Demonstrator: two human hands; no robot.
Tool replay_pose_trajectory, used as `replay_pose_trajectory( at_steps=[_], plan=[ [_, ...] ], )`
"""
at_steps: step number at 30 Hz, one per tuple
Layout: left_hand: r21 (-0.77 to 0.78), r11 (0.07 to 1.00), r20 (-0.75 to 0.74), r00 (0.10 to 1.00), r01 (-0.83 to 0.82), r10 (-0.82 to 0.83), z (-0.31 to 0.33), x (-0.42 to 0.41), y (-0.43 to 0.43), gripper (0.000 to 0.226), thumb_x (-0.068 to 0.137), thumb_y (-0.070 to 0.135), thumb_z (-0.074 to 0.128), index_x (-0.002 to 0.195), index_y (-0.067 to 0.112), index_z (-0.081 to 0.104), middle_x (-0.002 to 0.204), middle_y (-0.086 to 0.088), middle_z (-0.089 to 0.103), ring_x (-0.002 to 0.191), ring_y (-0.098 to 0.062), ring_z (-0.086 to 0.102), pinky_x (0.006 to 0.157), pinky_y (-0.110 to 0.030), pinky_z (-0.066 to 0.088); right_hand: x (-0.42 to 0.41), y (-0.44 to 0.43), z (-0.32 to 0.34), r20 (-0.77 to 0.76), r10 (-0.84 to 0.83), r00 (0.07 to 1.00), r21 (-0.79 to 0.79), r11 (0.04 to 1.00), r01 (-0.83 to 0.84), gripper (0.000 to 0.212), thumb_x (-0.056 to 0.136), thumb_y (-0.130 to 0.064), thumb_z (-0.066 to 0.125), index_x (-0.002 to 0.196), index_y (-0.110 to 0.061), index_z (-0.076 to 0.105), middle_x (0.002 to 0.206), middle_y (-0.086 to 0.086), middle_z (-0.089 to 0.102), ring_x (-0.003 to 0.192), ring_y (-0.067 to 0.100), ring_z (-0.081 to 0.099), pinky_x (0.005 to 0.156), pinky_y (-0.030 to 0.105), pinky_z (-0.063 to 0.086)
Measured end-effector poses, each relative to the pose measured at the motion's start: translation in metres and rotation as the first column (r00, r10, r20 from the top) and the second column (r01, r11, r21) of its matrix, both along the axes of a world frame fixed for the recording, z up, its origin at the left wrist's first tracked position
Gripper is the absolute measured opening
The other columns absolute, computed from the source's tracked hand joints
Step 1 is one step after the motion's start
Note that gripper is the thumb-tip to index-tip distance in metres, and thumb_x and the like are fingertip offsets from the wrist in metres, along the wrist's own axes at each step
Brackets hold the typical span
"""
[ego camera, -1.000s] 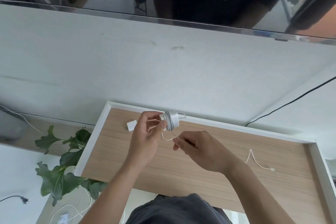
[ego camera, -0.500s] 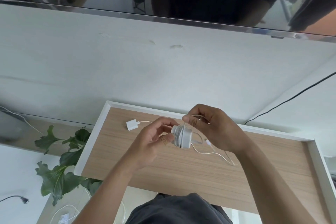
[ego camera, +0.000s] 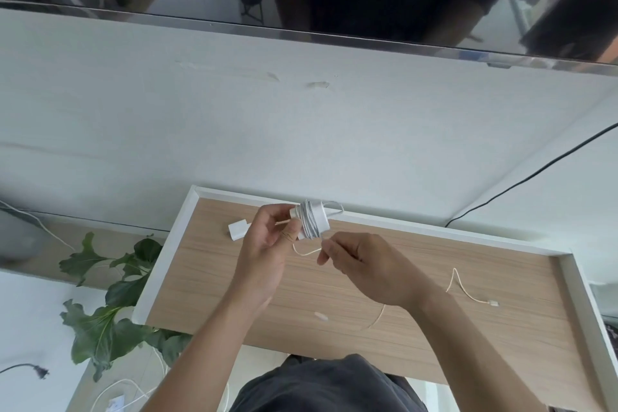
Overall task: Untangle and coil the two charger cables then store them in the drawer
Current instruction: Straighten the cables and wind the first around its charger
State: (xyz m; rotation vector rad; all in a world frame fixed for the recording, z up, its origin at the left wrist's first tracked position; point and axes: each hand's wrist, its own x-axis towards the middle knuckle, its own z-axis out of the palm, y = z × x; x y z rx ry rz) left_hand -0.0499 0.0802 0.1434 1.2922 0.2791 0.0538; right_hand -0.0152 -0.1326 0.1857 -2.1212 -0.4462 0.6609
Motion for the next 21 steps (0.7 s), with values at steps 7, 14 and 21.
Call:
replay_pose_trajectory(
  at_steps=[7,14,21],
  plan=[
    [0.417,0.904,-0.054,0.995,0.097,-0.082,0.004,-0.003,0.010,0.026,0.104,0.017,0.075,0.125,0.029,0.066,0.121,0.011,0.076,0.123,-0.005,0.070,0.099,-0.023,0.054,0.004,-0.011,0.032,0.071,0.067,0.995,0.002,0.998,-0.067,0.033,0.114,-0.042,0.059,0.096,-0.026,0.081,0.055,-0.010,0.043,0.052,0.008,0.037,0.054,0.022,0.033],
    [0.300,0.871,-0.043,0.918,0.389,-0.395,0.007,-0.011,0.017,0.026,0.106,0.012,0.070,0.131,0.016,0.066,0.131,0.000,0.071,0.127,-0.020,0.066,0.106,-0.030,0.054,0.027,-0.023,0.058,0.179,-0.126,0.976,0.058,0.991,0.118,0.026,0.109,-0.044,0.069,0.094,-0.026,0.079,0.055,-0.023,0.052,0.055,0.010,0.035,0.052,0.017,0.032],
    [-0.119,0.905,0.046,0.913,0.408,-0.405,0.012,-0.010,0.006,0.033,0.101,0.027,0.078,0.127,0.010,0.067,0.126,-0.012,0.064,0.117,-0.029,0.060,0.106,-0.055,0.049,0.029,-0.018,0.032,0.018,-0.179,0.984,0.047,0.983,0.178,0.036,0.103,-0.058,0.069,0.088,-0.027,0.079,0.060,-0.007,0.052,0.057,0.011,0.034,0.056,0.025,0.031]
  ],
)
